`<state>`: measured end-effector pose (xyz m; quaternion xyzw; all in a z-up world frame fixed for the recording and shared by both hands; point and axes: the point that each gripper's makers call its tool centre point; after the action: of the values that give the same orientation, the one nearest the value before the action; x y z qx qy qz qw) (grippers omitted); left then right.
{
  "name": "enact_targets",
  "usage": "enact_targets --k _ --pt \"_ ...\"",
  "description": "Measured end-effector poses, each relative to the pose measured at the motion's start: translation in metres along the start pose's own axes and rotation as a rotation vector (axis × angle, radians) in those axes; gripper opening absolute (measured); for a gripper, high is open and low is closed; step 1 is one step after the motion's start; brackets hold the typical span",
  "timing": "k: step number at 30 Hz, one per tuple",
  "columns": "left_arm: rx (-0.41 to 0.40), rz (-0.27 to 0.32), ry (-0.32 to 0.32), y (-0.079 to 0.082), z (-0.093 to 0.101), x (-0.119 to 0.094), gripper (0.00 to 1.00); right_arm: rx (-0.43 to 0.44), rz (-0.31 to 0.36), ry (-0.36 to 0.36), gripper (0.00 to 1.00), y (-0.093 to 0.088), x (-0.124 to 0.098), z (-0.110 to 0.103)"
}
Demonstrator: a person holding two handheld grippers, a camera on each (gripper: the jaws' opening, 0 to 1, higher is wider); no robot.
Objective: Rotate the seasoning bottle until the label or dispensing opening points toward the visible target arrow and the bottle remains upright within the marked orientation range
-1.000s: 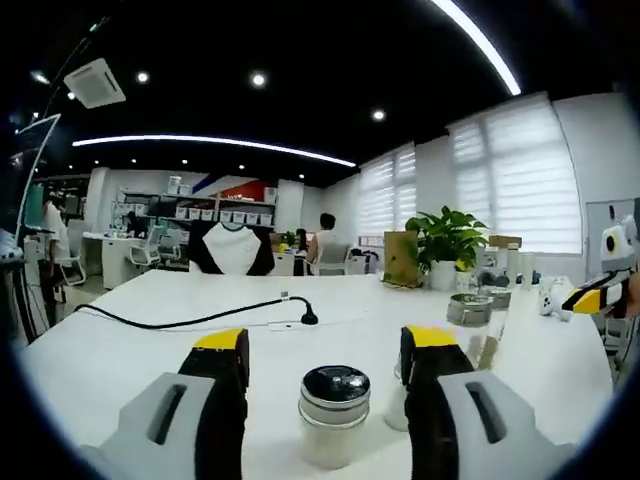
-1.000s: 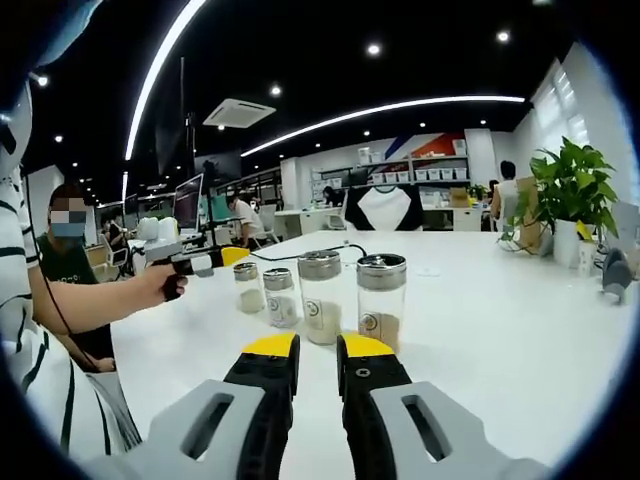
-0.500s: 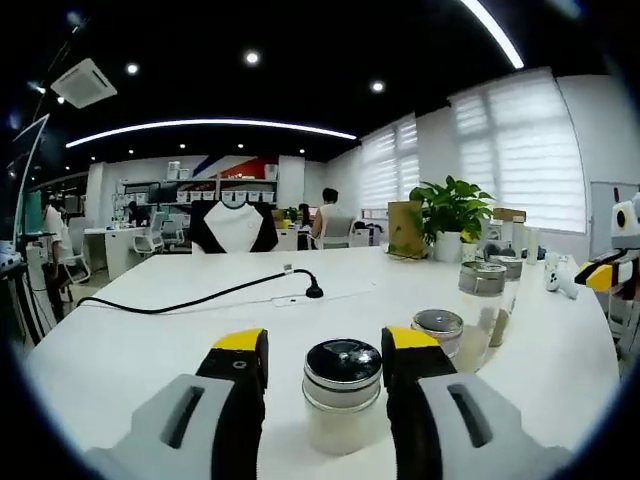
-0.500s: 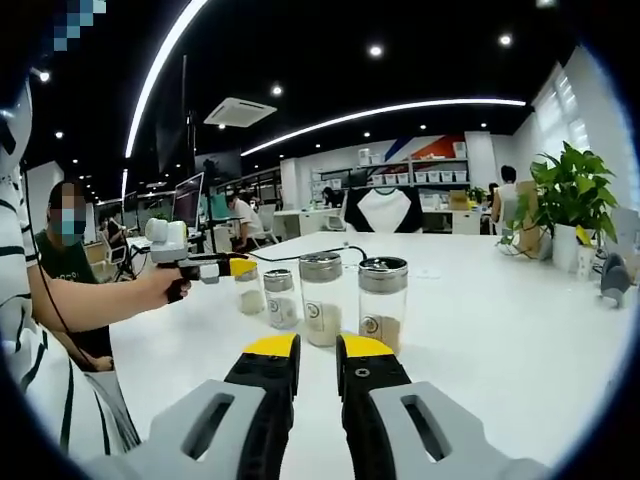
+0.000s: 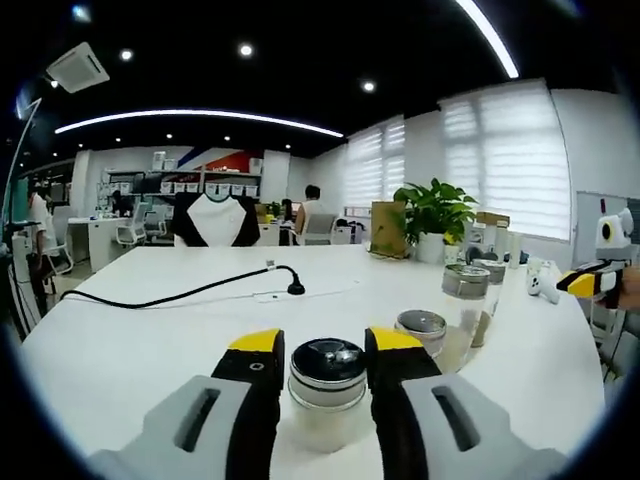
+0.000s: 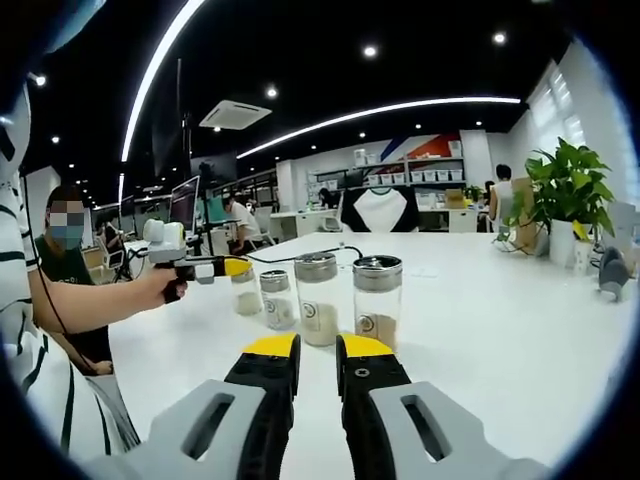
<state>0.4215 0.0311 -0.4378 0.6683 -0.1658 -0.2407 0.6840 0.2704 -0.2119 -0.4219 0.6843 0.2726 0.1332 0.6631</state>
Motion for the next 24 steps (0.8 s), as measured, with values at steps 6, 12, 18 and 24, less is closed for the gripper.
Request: enact_targets --k 6,12,18,24 --pt "0.031 -0.025 0.002 -0.013 0.004 -0.003 0.33 0.011 0.000 -0.011 0.12 -0.003 -0.003 0.002" --pt "-0.004 -0.016 -0.050 -0.012 0.007 -0.005 0.33 0.011 0.001 -0.012 0.12 -0.003 -0.004 0.003" --pt "-0.036 -0.011 -0.209 -0.013 0.012 -0.007 0.33 0.013 0.006 -0.010 0.12 -0.002 -0.005 0.002" --pt "-0.021 -0.058 -0.336 -0.013 0.016 -0.006 0.33 0.017 0.006 0.000 0.12 -0.004 -0.006 -0.004"
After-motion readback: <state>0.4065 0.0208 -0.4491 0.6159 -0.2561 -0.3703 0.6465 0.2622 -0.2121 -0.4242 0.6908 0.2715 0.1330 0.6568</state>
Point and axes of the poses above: the point that each gripper's makers call its tool centre point, and the gripper's own axes: x roughly forward along the fingers, z roughly to its right, y roughly out of its top
